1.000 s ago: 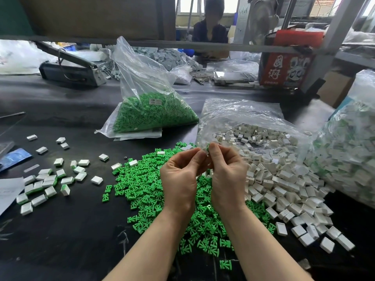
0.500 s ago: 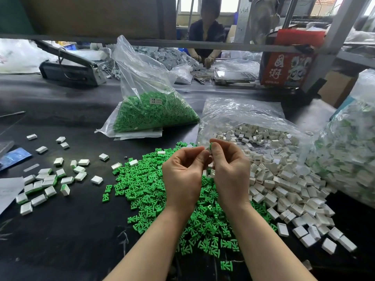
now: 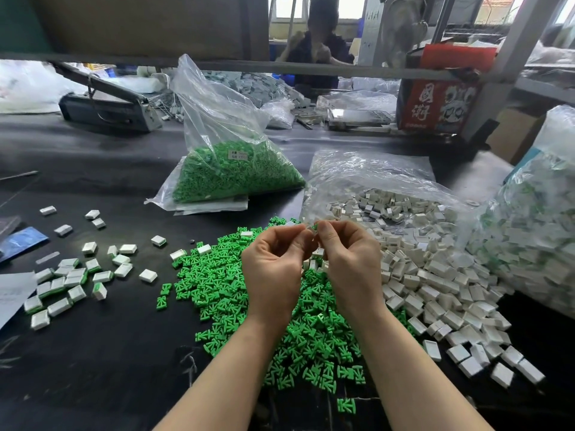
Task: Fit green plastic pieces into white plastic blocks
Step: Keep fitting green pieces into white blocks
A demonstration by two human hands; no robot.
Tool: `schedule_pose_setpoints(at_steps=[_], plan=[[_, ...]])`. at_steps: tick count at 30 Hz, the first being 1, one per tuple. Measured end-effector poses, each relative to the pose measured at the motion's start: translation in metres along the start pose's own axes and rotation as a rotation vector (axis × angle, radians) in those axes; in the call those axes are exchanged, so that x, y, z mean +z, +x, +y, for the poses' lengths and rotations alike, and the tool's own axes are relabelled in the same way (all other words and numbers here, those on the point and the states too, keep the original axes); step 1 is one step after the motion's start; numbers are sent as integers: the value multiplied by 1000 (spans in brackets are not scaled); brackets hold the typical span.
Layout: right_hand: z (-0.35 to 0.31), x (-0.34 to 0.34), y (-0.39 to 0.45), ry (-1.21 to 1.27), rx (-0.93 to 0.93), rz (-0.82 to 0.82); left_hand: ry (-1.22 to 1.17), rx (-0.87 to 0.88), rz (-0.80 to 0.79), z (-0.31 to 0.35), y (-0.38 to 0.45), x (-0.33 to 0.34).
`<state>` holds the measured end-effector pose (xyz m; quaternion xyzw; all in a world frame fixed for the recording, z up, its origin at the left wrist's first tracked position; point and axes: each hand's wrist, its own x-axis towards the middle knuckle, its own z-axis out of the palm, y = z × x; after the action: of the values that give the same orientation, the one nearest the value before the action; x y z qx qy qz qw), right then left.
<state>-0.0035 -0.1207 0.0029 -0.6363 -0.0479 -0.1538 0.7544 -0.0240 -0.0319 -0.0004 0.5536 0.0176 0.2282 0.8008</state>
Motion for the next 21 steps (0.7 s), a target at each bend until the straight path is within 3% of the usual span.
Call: schedule_pose_setpoints(at_steps=[21], plan=[[-7,-14,4,-236,-109,-218,224,166,-133,5,7,-18]])
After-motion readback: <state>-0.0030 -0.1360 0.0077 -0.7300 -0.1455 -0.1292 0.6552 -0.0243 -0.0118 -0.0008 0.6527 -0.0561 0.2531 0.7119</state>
